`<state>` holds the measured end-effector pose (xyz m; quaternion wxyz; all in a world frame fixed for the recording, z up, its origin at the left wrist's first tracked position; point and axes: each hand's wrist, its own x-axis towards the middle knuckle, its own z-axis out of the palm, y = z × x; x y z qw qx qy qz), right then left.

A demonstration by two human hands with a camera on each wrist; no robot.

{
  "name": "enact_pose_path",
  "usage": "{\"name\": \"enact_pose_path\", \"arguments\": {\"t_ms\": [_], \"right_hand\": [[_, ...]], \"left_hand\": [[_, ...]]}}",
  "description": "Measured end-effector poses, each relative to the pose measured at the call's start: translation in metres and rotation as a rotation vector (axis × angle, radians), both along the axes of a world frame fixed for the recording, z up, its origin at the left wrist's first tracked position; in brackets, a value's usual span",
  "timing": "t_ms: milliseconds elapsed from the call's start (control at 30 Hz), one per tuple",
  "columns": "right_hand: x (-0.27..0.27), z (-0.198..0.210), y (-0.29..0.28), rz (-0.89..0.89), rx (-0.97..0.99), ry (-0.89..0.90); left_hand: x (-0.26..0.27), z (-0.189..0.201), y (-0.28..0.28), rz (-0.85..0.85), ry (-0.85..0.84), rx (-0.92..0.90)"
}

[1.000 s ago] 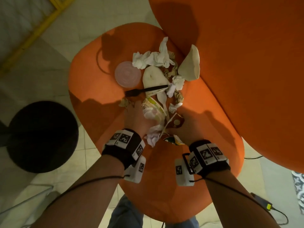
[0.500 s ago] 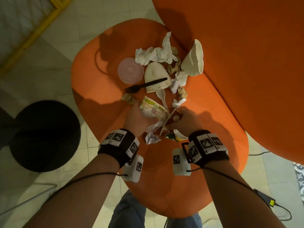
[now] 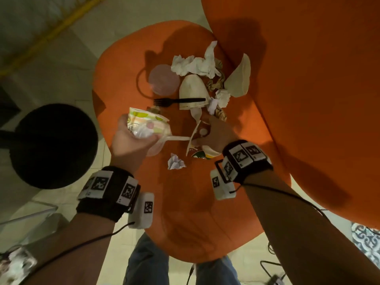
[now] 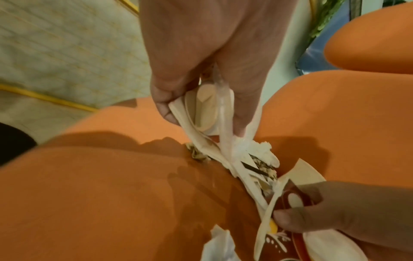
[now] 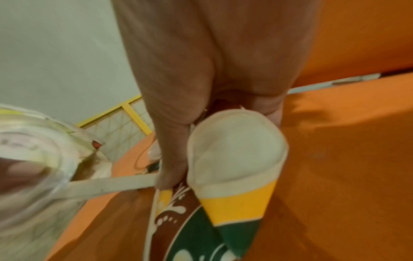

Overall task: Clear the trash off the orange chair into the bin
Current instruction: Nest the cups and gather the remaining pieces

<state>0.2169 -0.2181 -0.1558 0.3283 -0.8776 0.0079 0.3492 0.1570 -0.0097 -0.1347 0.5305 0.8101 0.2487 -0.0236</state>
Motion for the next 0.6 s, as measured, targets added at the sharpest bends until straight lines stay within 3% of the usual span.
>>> {"name": "enact_pose_path", "arguments": {"t_ms": [100, 200, 333, 433, 600], "right_hand": [[0.005, -0.01, 0.01, -0.031, -0.043, 0.021], [0.007, -0.017, 0.019, -0.004, -0.161, 0.038], [0.007, -0.019, 0.021, 0.027, -0.227, 0.044], [0.006, -0.01, 0.015, 0.075, -0.18, 0.045], [-0.007, -0.013, -0.011, -0.032, -0.086, 0.059]], "left_hand": [[-0.018, 0.005, 0.012, 0.055, -0.047, 0.125], [-0.032, 0.008, 0.027, 0.041, 0.001, 0.111], [-0.046, 0.005, 0.016, -0.258, 0.301, 0.015], [-0.048, -0.009, -0.014, -0.54, 0.343, 0.138], [-0.038, -0.027, -0.048, -0.55, 0.388, 0.037]]}}
